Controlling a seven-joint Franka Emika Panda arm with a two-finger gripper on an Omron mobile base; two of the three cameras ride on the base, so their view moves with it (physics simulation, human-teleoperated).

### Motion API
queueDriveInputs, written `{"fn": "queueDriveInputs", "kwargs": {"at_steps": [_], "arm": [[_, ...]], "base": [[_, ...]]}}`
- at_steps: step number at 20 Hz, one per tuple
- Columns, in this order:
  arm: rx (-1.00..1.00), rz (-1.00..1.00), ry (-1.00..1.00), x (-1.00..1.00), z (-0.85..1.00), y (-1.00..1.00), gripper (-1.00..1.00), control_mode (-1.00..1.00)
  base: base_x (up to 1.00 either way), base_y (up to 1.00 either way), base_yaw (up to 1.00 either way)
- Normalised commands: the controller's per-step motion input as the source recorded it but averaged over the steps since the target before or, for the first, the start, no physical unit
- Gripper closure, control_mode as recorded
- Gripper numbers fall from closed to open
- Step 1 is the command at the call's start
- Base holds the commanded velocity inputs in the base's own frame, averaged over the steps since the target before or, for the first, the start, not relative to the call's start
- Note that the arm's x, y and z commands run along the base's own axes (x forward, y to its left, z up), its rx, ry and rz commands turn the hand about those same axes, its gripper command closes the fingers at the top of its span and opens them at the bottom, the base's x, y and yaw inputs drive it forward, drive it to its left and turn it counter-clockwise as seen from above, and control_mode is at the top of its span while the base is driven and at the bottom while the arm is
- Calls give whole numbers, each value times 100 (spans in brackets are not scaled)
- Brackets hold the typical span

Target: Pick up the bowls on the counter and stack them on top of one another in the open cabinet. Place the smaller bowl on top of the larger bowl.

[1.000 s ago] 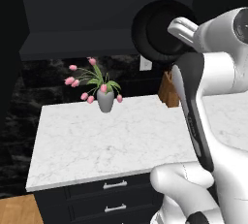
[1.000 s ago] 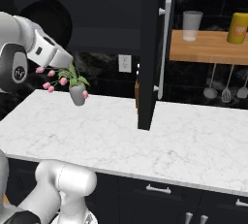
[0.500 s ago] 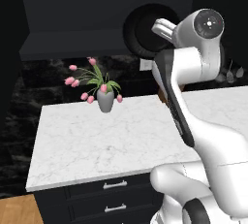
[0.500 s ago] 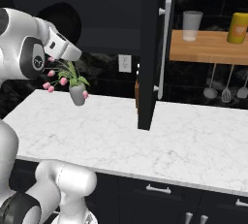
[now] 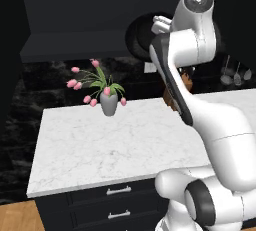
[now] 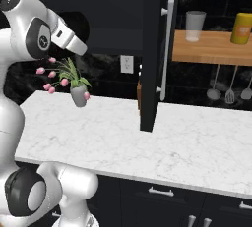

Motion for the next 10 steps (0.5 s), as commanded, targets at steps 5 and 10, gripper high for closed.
{"fn": "queueDriveInputs", "kwargs": {"at_steps": [5,10], "arm": [[0,-3,1,57,-4,0,100,-100],[0,-4,0,63,-22,0,100,-100]], "base": [[0,0,0],[0,0,0]]}}
